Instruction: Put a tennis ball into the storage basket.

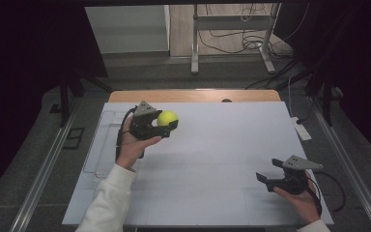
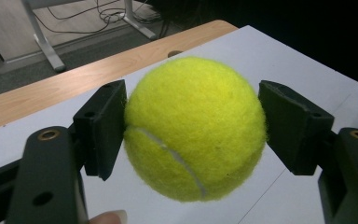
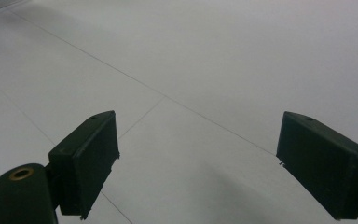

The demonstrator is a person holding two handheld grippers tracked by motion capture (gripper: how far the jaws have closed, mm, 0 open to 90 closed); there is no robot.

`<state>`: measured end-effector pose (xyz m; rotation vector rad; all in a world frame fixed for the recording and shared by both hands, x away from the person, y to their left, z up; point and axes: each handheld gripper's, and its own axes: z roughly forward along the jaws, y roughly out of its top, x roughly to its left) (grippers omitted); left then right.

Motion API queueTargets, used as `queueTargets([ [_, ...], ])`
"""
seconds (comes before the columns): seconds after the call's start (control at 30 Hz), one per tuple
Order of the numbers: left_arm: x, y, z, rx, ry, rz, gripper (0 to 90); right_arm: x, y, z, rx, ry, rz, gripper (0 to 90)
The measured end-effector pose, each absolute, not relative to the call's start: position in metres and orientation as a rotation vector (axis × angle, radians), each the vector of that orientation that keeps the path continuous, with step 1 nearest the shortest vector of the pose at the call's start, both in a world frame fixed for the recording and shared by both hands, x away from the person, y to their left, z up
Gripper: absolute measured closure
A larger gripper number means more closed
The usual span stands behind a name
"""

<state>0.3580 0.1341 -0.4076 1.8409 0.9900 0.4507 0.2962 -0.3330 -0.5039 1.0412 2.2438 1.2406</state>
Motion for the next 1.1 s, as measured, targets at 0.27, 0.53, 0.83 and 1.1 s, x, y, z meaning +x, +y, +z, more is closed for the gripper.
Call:
queueTargets([
  [0.27,0.356,0.143,-0.404,1.82,1.002,0.462,27.9,0.296,-0.333,-0.504,1.04,2.246,1.237,13.0],
  [0.53,0.353,0.152,-0.402,1.81,1.017,0.473,27.9,0.297,-0.333,-0.504,1.04,2.247,1.236,13.0],
  [0.83,0.353,0.165,-0.403,1.799,1.06,0.491,27.9,0.297,-0.333,-0.504,1.041,2.249,1.234,13.0],
  [1.1,0.351,0.175,-0.402,1.786,1.087,0.506,27.9,0.297,-0.332,-0.505,1.04,2.251,1.234,13.0],
])
